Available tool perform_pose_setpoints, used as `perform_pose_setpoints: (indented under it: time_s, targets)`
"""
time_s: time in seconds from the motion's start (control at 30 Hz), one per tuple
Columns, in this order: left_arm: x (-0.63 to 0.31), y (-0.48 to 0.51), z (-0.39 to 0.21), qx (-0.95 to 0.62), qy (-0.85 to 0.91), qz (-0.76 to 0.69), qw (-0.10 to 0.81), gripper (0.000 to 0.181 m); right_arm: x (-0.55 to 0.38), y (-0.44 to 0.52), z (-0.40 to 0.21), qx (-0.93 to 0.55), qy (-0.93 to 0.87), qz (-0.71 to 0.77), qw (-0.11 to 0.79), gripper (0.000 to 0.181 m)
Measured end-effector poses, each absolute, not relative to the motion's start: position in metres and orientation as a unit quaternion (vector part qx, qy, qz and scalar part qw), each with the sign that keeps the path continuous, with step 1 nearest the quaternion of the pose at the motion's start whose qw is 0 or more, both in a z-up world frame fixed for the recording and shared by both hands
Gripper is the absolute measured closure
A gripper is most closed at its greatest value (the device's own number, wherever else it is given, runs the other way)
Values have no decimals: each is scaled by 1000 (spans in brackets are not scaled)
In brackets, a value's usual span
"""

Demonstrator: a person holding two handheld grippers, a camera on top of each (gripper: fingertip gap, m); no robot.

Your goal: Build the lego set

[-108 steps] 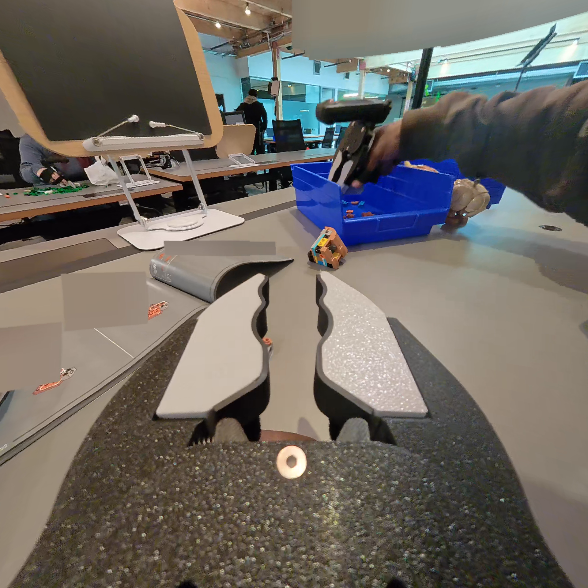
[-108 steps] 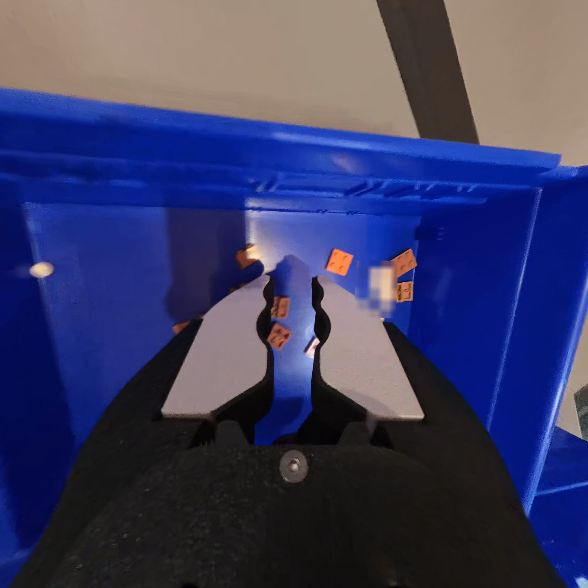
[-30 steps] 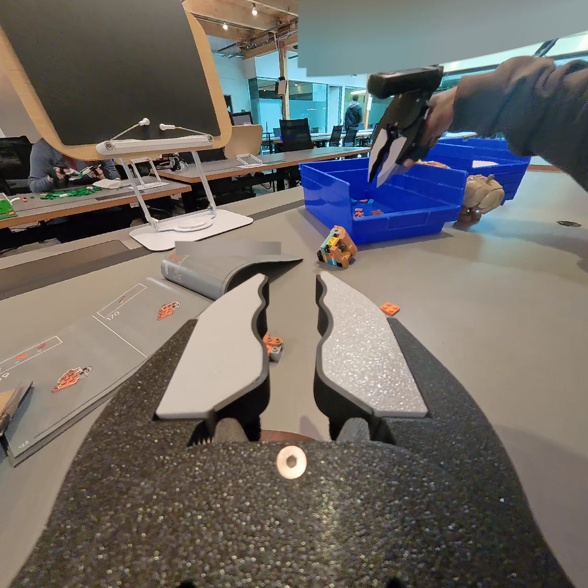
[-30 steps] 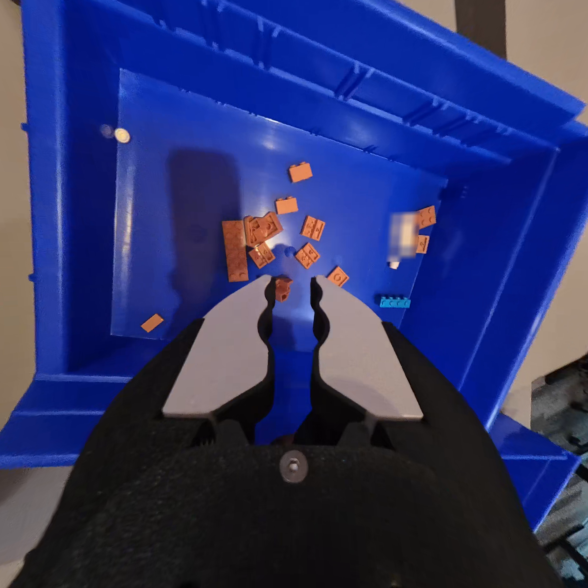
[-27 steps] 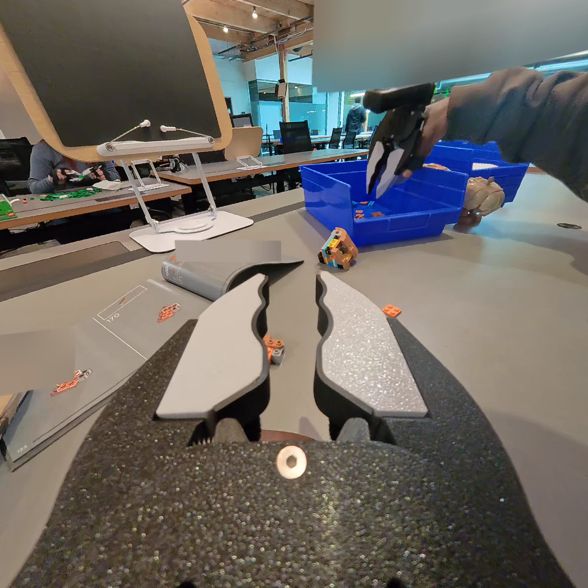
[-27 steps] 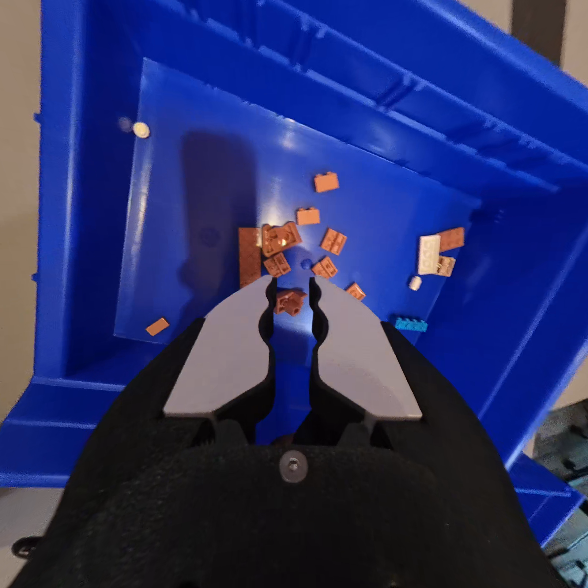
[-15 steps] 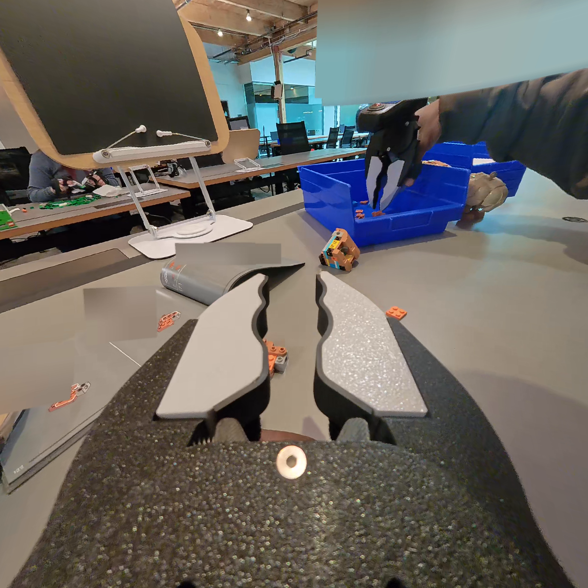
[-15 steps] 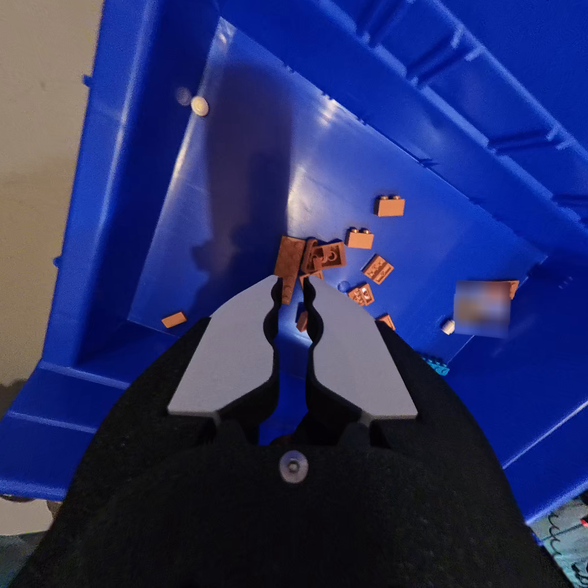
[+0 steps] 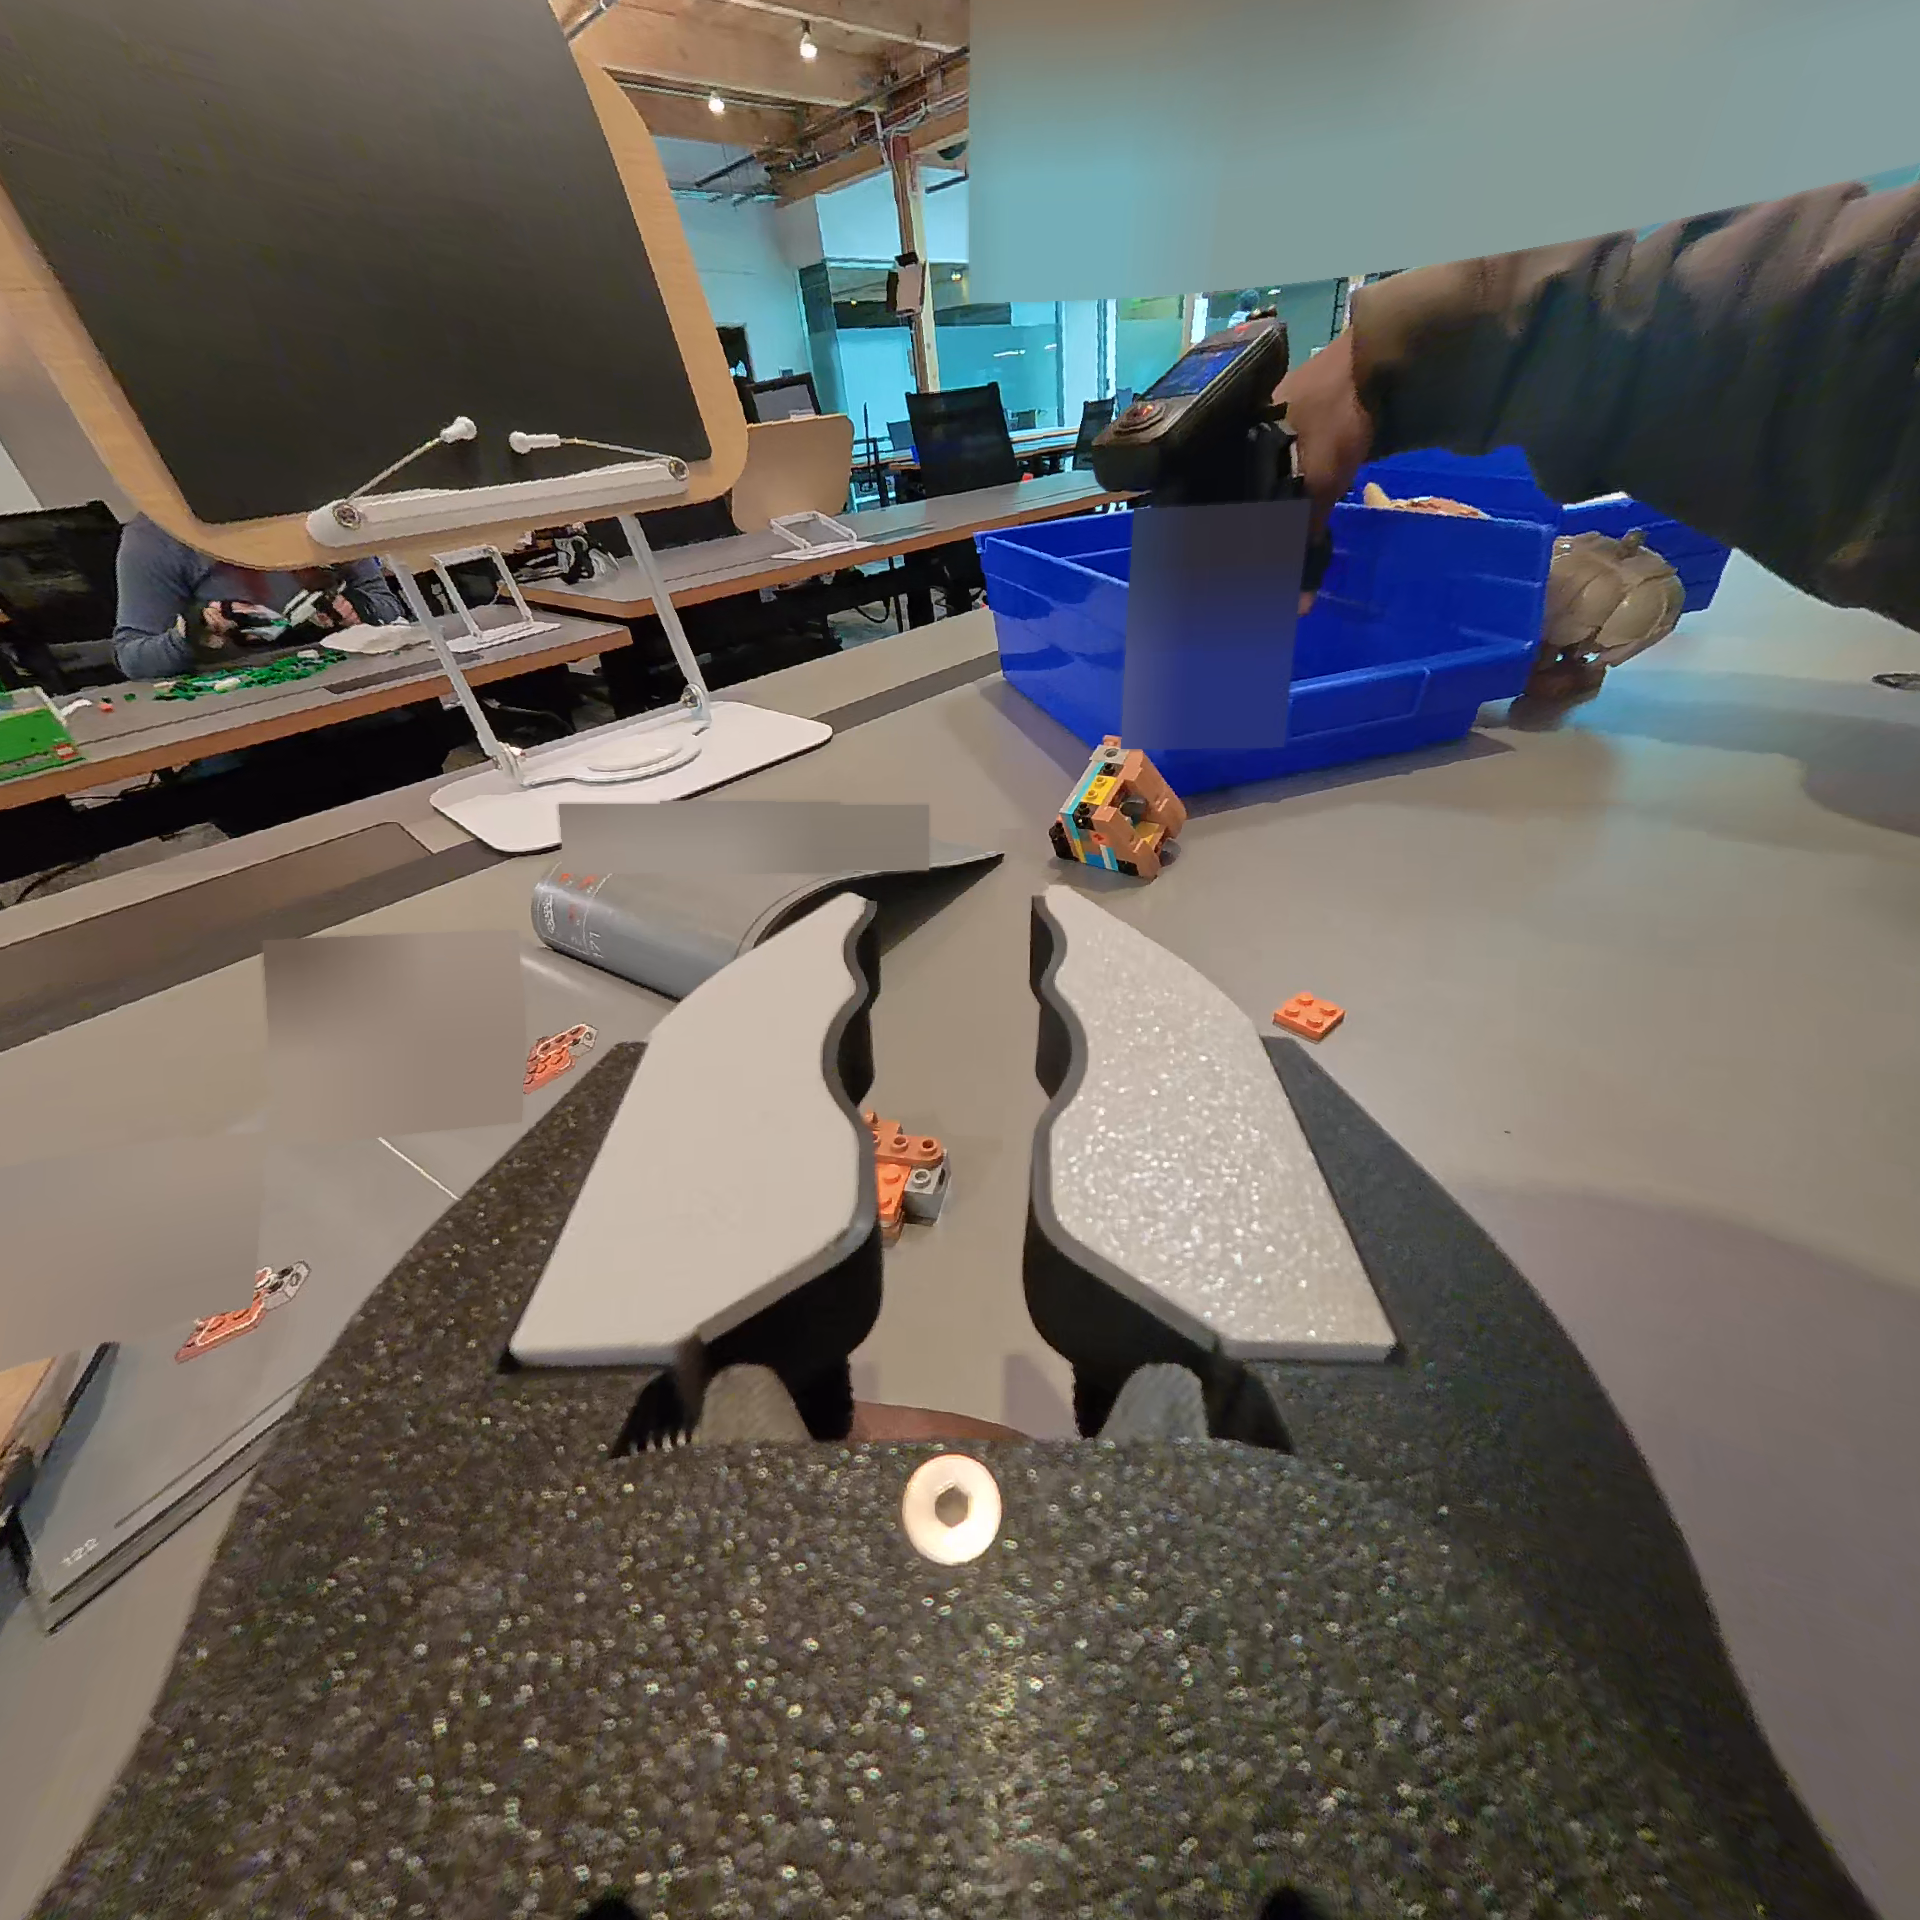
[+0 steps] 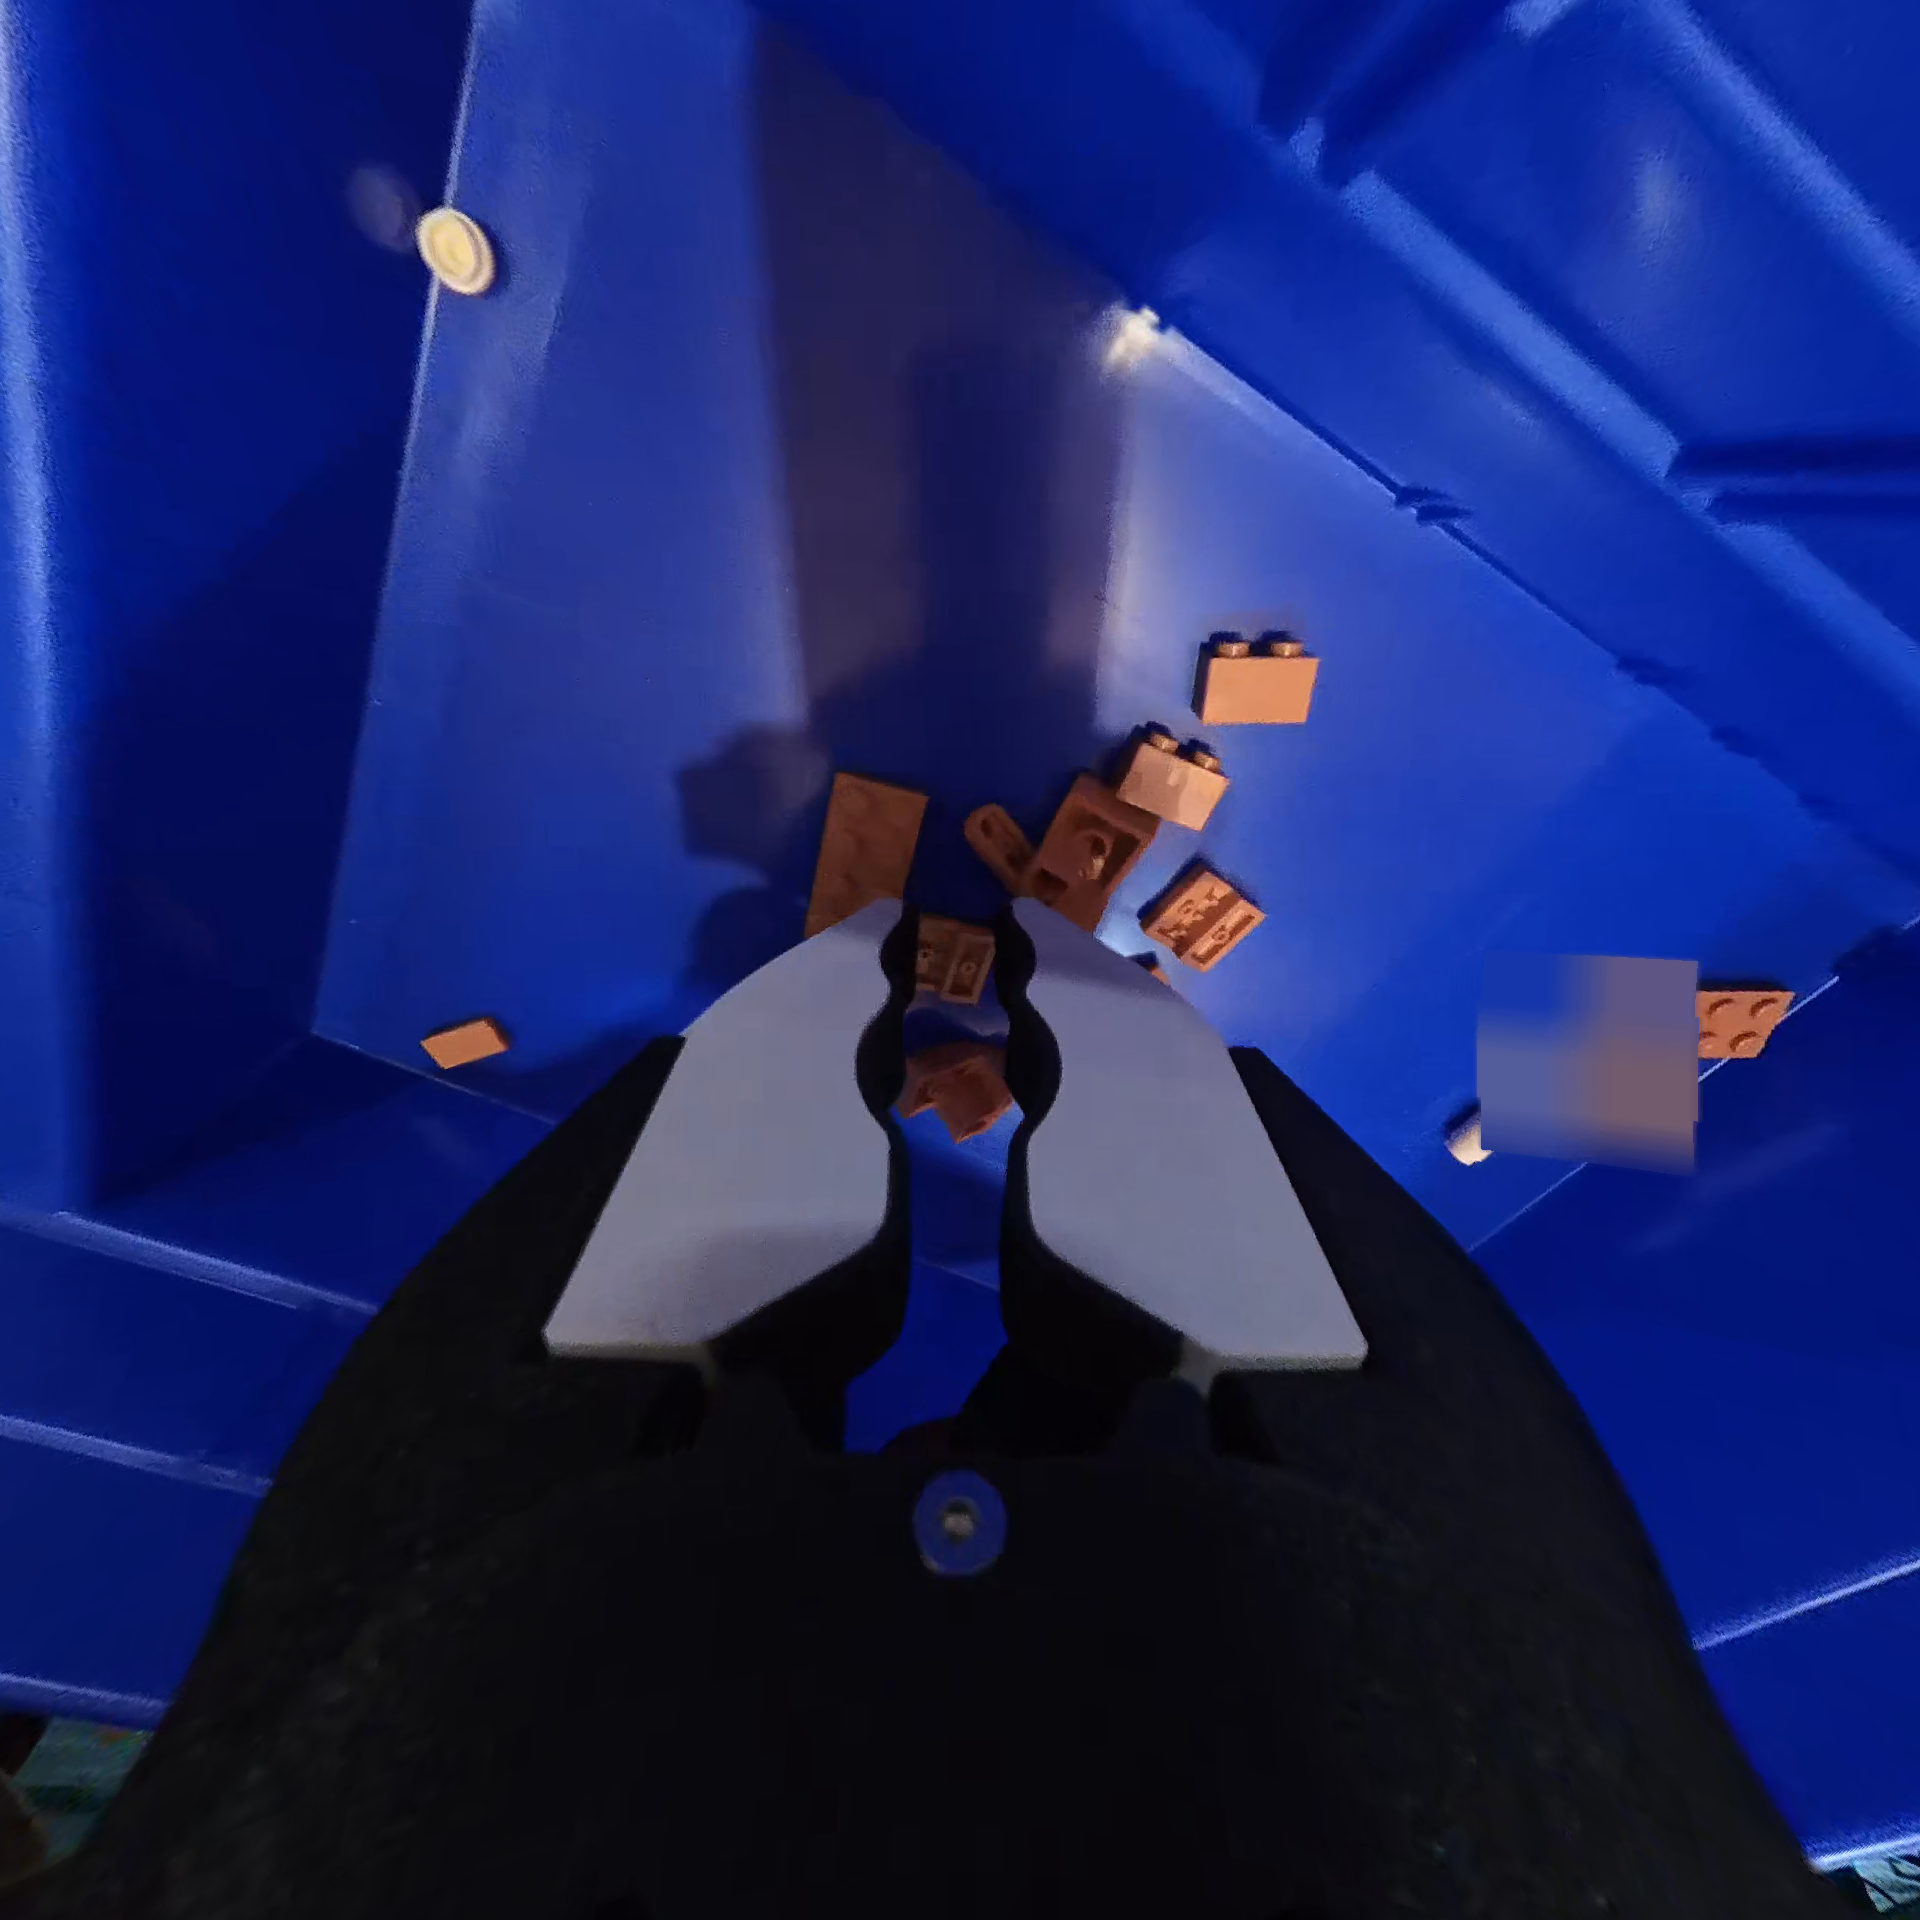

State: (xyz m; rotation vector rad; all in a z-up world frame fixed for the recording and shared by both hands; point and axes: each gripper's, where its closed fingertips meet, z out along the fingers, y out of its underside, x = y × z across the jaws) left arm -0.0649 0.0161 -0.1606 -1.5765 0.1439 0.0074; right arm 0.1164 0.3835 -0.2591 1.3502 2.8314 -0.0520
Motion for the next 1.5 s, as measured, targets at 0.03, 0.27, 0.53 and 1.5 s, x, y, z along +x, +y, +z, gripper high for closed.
perform_pose_setpoints:
  time_s: [0.03,0.27,0.53,1.5]
  targets:
    - [-64,16,-161,-709,67,4,702,154,116,385,-259,431,902,-16,0,167]
    - [-60,17,-163,-713,83,14,696,154,102,390,-259,430,902,-17,-36,161]
    - [-58,17,-165,-716,94,28,691,154,98,390,-260,416,908,4,-48,159]
    - [-60,14,-170,-725,103,57,679,154,81,275,-164,426,874,-154,-173,173]
